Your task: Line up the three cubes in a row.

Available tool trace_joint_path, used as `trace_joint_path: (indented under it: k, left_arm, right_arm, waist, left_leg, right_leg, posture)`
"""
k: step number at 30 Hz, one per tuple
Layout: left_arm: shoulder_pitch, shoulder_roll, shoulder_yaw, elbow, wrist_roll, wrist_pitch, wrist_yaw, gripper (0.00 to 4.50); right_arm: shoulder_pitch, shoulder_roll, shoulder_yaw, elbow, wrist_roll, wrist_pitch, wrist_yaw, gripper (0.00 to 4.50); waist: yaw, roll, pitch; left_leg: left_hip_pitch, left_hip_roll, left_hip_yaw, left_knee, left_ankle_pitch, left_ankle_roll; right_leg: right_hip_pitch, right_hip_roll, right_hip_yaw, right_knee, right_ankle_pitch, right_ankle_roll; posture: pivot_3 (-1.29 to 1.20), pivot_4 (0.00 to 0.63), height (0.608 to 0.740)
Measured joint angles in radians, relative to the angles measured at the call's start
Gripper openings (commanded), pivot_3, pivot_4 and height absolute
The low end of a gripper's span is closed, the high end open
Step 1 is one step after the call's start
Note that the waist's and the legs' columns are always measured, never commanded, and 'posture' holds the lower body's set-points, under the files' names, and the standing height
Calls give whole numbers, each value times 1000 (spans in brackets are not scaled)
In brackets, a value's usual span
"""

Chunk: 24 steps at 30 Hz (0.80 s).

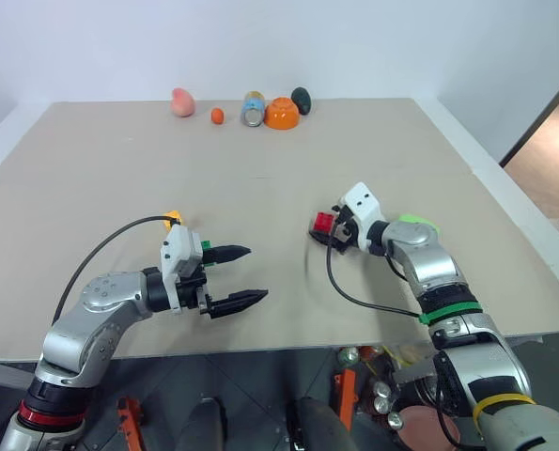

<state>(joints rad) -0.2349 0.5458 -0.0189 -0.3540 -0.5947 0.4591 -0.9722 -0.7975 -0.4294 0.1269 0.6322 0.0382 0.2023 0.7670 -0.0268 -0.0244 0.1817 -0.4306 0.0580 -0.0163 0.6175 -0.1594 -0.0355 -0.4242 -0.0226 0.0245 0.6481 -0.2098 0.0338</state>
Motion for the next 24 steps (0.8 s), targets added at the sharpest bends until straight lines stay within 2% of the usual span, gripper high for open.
trace_joint_path:
  k: [14, 15, 16, 23, 24]
  left_arm:
    - [5, 17, 16, 21, 4, -41, -19, 4500]
    - [5, 17, 16, 27, 5, -47, -20, 4500]
    - [5, 17, 16, 30, 5, -50, -21, 4500]
    - [5, 29, 24, 55, 6, -69, -40, 4500]
    - [5, 34, 31, 60, 5, -69, -43, 4500]
  right_arm:
    - [-1, -3, -1, 9, -2, -4, 94, 4481]
    - [-1, -3, -2, 11, -2, -5, 99, 3914]
    - [-1, -3, -1, 12, -3, -6, 107, 3699]
    - [-1, 0, 2, 22, -3, -18, 143, 1268]
    - [-1, 0, 2, 22, -3, -18, 145, 1268]
  waist:
    - [0, 0, 0]
    - [0, 0, 0]
    - [0, 0, 0]
    - [0, 0, 0]
    - [0, 0, 0]
  left_leg:
    - [0, 0, 0, 0, 0, 0]
    - [0, 0, 0, 0, 0, 0]
    - [0, 0, 0, 0, 0, 0]
    - [0, 0, 1, 0, 0, 0]
    - [1, 0, 1, 0, 0, 0]
  right_leg:
    - [0, 0, 0, 0, 0, 0]
    - [0, 0, 0, 0, 0, 0]
    - [0, 0, 0, 0, 0, 0]
    - [0, 0, 0, 0, 1, 0]
    - [0, 0, 0, 0, 1, 0]
  posture:
    - [0, 150, 738]
    - [0, 150, 738]
    - [0, 150, 738]
    - [0, 150, 738]
    - [0, 150, 738]
